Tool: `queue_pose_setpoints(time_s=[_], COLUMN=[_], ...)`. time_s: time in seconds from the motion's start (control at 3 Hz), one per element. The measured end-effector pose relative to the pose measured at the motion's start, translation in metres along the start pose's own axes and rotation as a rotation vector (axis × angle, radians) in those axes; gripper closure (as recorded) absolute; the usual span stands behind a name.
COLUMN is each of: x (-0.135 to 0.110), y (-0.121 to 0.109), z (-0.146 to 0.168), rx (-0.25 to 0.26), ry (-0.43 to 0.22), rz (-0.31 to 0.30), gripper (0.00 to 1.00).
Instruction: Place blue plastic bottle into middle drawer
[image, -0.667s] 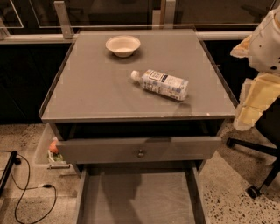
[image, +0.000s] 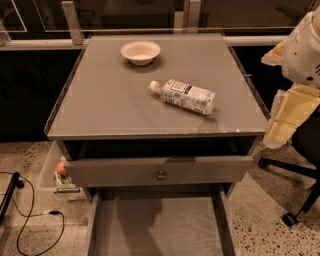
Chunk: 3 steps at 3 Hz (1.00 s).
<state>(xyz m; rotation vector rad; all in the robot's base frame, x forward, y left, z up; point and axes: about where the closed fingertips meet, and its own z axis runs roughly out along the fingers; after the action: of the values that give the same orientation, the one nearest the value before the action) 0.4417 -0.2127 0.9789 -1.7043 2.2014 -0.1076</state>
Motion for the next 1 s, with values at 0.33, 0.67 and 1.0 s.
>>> queue_pose_setpoints(time_s=[0.33,0.67,1.0], x=[-0.022,-0.055,-0.055], y=[-0.005,-0.015,-0.015], z=[0.021,0.049,0.049], rx=[-0.004,-0.046,-0.046], ry=[-0.074,-0.216,-0.216], rz=[-0.063,-0.147,-0.147], gripper=[0.0,0.0,0.0])
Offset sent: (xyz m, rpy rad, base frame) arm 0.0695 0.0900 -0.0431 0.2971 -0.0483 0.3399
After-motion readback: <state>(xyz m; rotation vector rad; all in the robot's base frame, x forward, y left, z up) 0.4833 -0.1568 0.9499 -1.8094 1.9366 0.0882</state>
